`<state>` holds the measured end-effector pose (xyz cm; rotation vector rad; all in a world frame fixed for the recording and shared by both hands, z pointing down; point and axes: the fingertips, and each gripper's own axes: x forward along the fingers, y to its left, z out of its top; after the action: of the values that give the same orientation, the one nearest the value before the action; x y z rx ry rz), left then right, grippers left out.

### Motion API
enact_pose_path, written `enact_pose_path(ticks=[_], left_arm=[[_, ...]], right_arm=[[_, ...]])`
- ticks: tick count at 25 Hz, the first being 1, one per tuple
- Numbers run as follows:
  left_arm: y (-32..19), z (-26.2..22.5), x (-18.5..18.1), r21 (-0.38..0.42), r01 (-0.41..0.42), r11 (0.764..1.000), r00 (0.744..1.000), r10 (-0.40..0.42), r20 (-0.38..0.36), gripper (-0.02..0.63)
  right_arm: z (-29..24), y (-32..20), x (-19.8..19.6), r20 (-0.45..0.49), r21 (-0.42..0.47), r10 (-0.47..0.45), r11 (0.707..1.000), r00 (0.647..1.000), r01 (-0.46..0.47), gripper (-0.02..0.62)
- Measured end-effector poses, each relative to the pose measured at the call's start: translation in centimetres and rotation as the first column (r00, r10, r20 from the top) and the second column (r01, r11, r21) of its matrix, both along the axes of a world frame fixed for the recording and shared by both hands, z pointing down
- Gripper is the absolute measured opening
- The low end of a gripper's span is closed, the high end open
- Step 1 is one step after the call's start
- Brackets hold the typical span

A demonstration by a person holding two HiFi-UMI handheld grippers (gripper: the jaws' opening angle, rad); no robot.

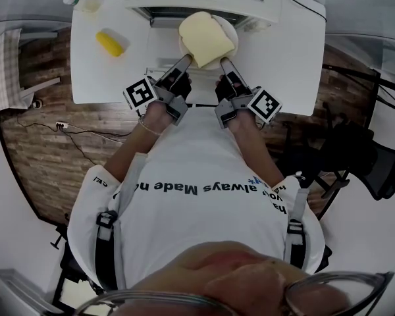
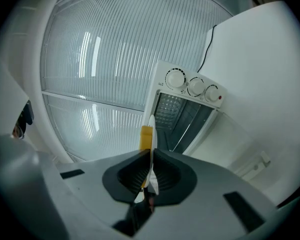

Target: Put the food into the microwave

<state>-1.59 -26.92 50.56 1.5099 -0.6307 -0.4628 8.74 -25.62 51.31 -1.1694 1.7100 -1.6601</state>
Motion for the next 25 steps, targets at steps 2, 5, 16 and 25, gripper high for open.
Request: enact_pose_path(ticks=[2, 5, 16, 25], left_arm=[[0.0, 1.1, -0.3, -0.011, -0.003, 1.000, 1.000, 0.003, 0.022, 0.015], [-0.4, 2.4, -0.6, -0.019, -0.007, 1.000, 0.999, 0.008, 0.045, 0.015], [-3.6, 6.6, -0.5, -0.057, -0.009, 0.998, 0.998, 0.012, 0.054, 0.015], [-5.1, 9.4, -0.3, -0.057, -0.005, 0.998, 0.998, 0.009, 0.062, 0.015]], right_arm=[[0.7, -0.1, -0.1, -0.004, -0.009, -0.003, 1.000, 1.000, 0.003, 0.023], [1.8, -0.4, -0.2, -0.010, -0.027, -0.004, 1.000, 1.000, 0.004, 0.023], [6.8, -3.5, -0.5, -0.006, -0.074, -0.021, 0.997, 1.000, 0.021, 0.025], [9.6, -4.9, -0.1, -0.031, -0.098, 0.000, 0.995, 1.000, -0.003, 0.023]])
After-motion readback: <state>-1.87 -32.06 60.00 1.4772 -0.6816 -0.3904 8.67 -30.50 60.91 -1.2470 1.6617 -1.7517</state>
